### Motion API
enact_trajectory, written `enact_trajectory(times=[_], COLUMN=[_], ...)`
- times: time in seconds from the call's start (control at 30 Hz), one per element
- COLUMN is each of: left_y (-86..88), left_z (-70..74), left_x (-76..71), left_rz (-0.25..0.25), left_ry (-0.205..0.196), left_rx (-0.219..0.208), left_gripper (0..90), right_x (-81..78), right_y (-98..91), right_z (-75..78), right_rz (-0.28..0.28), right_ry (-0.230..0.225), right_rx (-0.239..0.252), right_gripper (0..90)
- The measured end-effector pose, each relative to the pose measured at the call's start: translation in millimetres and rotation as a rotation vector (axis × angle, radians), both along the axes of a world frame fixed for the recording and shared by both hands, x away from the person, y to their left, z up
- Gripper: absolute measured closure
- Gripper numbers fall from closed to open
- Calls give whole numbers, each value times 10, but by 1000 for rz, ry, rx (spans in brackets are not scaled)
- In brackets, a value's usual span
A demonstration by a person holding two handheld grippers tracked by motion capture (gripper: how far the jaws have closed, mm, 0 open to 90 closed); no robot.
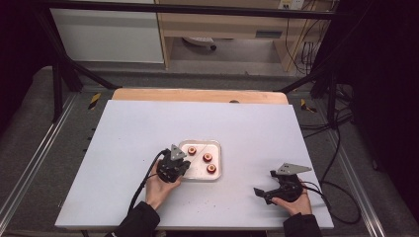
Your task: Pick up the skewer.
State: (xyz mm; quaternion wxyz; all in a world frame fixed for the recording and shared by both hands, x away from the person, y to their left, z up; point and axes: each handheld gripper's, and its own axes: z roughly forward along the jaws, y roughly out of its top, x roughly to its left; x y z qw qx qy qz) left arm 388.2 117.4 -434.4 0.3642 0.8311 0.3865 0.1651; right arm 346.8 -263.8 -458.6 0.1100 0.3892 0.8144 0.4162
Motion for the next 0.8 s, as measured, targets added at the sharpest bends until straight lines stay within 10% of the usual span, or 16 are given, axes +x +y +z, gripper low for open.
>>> enact_trajectory(times=[0.8], left_y=[-16], left_z=[190], left_x=[-136], left_rz=[-117], left_ry=[0], left_rx=[-15], left_gripper=[886], right_x=[-21], right_y=[138], right_z=[58], right_rz=[19], right_ry=[-28], right_rx=[-42], right_gripper=[6])
